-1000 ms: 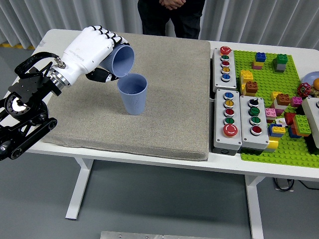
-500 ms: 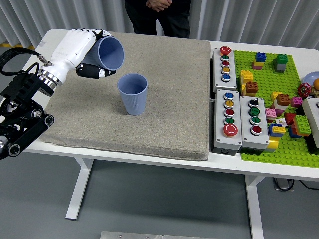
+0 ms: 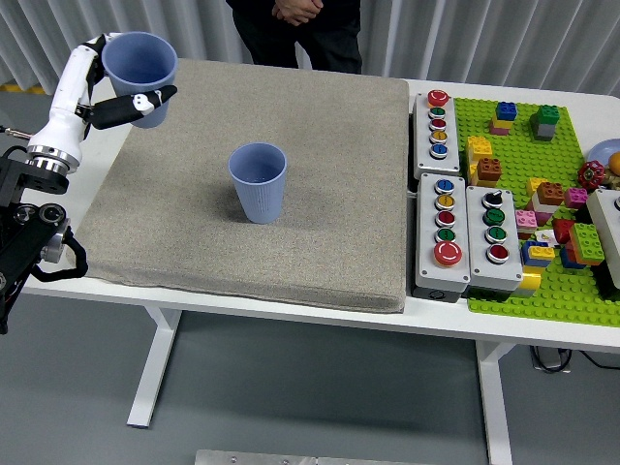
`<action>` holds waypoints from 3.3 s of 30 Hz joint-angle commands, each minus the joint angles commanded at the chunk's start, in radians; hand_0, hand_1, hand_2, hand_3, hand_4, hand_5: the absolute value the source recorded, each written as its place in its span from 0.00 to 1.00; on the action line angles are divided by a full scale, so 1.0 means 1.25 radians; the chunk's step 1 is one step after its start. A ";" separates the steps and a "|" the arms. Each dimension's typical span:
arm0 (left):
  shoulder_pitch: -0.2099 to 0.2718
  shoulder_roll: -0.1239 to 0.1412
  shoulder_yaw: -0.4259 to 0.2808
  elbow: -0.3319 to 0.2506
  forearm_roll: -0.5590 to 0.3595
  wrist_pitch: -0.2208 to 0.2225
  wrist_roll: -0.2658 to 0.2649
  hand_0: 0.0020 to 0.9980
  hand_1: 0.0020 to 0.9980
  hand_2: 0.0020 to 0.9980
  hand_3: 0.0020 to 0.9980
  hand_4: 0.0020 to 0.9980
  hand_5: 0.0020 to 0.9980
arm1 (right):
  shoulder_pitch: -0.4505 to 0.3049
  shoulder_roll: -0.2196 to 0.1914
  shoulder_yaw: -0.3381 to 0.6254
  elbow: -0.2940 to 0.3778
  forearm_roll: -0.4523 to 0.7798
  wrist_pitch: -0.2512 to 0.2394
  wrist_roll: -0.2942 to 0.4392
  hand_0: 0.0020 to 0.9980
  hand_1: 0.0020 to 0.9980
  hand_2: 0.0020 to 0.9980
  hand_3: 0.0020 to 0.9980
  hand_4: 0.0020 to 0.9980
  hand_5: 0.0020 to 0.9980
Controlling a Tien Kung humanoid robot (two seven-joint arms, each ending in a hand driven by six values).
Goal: Pick cup pour cup place
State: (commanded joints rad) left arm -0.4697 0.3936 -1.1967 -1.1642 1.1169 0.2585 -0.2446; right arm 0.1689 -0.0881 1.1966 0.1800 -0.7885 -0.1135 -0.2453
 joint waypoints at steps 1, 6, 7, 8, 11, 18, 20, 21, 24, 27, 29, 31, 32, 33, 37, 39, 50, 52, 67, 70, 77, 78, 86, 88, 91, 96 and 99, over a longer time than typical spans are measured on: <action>0.005 -0.003 -0.006 0.000 -0.031 0.001 -0.004 0.59 0.52 0.53 0.50 0.83 0.10 | 0.000 0.000 0.000 0.000 -0.001 0.000 0.000 0.72 0.69 0.75 0.71 0.33 0.28; 0.039 -0.034 -0.033 0.004 -0.194 0.005 -0.032 0.60 0.52 0.53 0.50 0.83 0.10 | 0.001 0.000 0.000 0.000 0.000 0.000 0.000 0.72 0.69 0.75 0.71 0.33 0.28; 0.044 -0.041 -0.036 0.006 -0.205 0.008 -0.035 0.60 0.52 0.53 0.50 0.83 0.10 | 0.001 0.000 0.000 0.000 -0.001 0.000 0.000 0.72 0.69 0.75 0.71 0.33 0.28; 0.048 -0.047 -0.039 0.008 -0.205 0.010 -0.037 0.60 0.52 0.53 0.50 0.83 0.10 | 0.001 0.000 0.000 0.000 -0.001 0.000 0.000 0.72 0.69 0.75 0.71 0.33 0.28; 0.066 -0.073 -0.046 0.016 -0.153 0.034 -0.049 0.60 0.52 0.53 0.50 0.83 0.11 | 0.001 0.001 0.000 0.000 0.000 -0.001 0.000 0.73 0.69 0.75 0.71 0.33 0.28; 0.082 -0.094 -0.028 0.034 -0.030 0.112 -0.082 0.60 0.53 0.53 0.51 0.83 0.11 | 0.002 0.000 0.000 0.000 -0.001 0.000 0.000 0.73 0.69 0.75 0.71 0.33 0.28; 0.085 -0.100 -0.020 0.047 0.002 0.125 -0.096 0.60 0.53 0.53 0.51 0.83 0.11 | 0.003 -0.001 -0.001 0.000 -0.001 0.000 0.001 0.73 0.69 0.75 0.71 0.33 0.28; 0.085 -0.101 -0.018 0.050 0.004 0.126 -0.099 0.60 0.53 0.53 0.51 0.83 0.11 | 0.003 -0.001 -0.001 0.000 0.000 0.000 0.001 0.73 0.69 0.75 0.71 0.33 0.28; 0.092 -0.110 -0.004 0.072 -0.009 0.135 -0.122 0.60 0.53 0.53 0.51 0.82 0.11 | 0.004 -0.001 -0.001 0.000 -0.002 0.000 0.000 0.73 0.69 0.75 0.71 0.33 0.28; 0.098 -0.117 0.012 0.088 -0.027 0.142 -0.137 0.60 0.53 0.53 0.51 0.82 0.11 | 0.004 -0.001 -0.001 0.000 -0.001 0.000 0.000 0.73 0.69 0.75 0.71 0.33 0.28; 0.101 -0.120 0.026 0.098 -0.040 0.146 -0.146 0.61 0.54 0.54 0.54 0.82 0.12 | 0.004 -0.001 -0.001 0.000 -0.002 0.000 0.000 0.73 0.69 0.75 0.71 0.33 0.28; 0.102 -0.122 0.044 0.113 -0.056 0.150 -0.154 0.61 0.54 0.54 0.54 0.82 0.12 | 0.004 -0.001 -0.001 0.000 -0.002 0.000 0.000 0.73 0.69 0.75 0.71 0.33 0.28; 0.102 -0.122 0.048 0.116 -0.059 0.151 -0.156 0.61 0.54 0.54 0.54 0.82 0.12 | 0.004 -0.001 -0.001 0.000 -0.002 0.000 0.000 0.73 0.69 0.75 0.71 0.33 0.28; 0.103 -0.122 0.053 0.118 -0.066 0.154 -0.159 0.61 0.54 0.54 0.54 0.82 0.12 | 0.004 -0.001 -0.001 0.000 -0.002 0.000 0.000 0.73 0.69 0.75 0.71 0.33 0.28; 0.107 -0.117 0.081 0.127 -0.097 0.166 -0.172 0.61 0.55 0.55 0.54 0.82 0.12 | 0.003 0.001 -0.001 0.000 -0.006 0.000 -0.002 0.73 0.69 0.75 0.71 0.33 0.28; 0.110 -0.113 0.093 0.131 -0.108 0.167 -0.175 0.61 0.55 0.55 0.54 0.82 0.12 | 0.002 0.002 -0.002 0.000 -0.004 0.000 -0.001 0.73 0.69 0.75 0.71 0.33 0.28; 0.113 -0.108 0.113 0.145 -0.123 0.160 -0.177 0.62 0.56 0.55 0.55 0.83 0.13 | -0.001 0.004 -0.001 0.000 -0.009 0.000 -0.003 0.73 0.70 0.75 0.71 0.33 0.28; 0.113 -0.106 0.118 0.151 -0.137 0.160 -0.180 0.62 0.56 0.55 0.55 0.83 0.13 | -0.001 0.004 -0.002 0.000 -0.009 0.000 -0.003 0.73 0.70 0.75 0.71 0.33 0.28; 0.115 -0.098 0.128 0.151 -0.187 0.134 -0.187 0.64 0.59 0.63 0.66 0.91 0.26 | -0.005 0.005 -0.006 0.000 -0.006 0.000 -0.003 0.73 0.69 0.75 0.71 0.33 0.28; 0.113 -0.097 0.126 0.147 -0.172 0.125 -0.183 0.64 0.59 0.63 0.66 0.91 0.26 | -0.003 0.005 -0.007 0.000 -0.004 0.000 -0.003 0.73 0.69 0.75 0.71 0.33 0.28; 0.111 -0.096 0.121 0.149 -0.158 0.113 -0.174 0.66 0.63 0.68 0.73 0.94 0.29 | -0.001 0.005 -0.009 0.000 0.001 -0.001 -0.002 0.73 0.69 0.75 0.71 0.33 0.28; 0.111 -0.096 0.121 0.149 -0.157 0.112 -0.174 0.66 0.63 0.68 0.73 0.94 0.29 | -0.001 0.005 -0.009 0.000 0.000 -0.001 -0.003 0.73 0.69 0.75 0.71 0.33 0.28; 0.111 -0.097 0.122 0.149 -0.149 0.115 -0.173 0.66 0.64 0.68 0.73 0.93 0.29 | 0.000 0.005 -0.008 0.000 -0.001 -0.001 -0.003 0.73 0.69 0.75 0.71 0.33 0.28; 0.111 -0.096 0.122 0.148 -0.147 0.117 -0.173 0.66 0.64 0.68 0.73 0.93 0.29 | 0.000 0.005 -0.008 0.000 0.000 -0.001 -0.003 0.73 0.69 0.75 0.71 0.33 0.28; 0.112 -0.097 0.121 0.146 -0.141 0.119 -0.173 0.66 0.64 0.68 0.72 0.92 0.28 | 0.001 0.005 -0.008 0.000 0.000 -0.001 -0.003 0.72 0.69 0.75 0.70 0.33 0.27; 0.113 -0.098 0.122 0.148 -0.136 0.121 -0.174 0.66 0.64 0.67 0.72 0.96 0.32 | 0.003 0.005 -0.009 0.000 0.001 -0.001 -0.003 0.72 0.69 0.75 0.70 0.33 0.27; 0.115 -0.098 0.122 0.147 -0.134 0.121 -0.174 0.66 0.64 0.67 0.72 0.96 0.32 | 0.004 0.005 -0.010 0.000 0.002 -0.001 -0.003 0.72 0.69 0.75 0.70 0.33 0.27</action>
State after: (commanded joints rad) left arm -0.3257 0.2708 -1.0444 -0.9810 0.9490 0.4100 -0.4615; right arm 0.1735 -0.0819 1.1841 0.1800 -0.7865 -0.1150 -0.2491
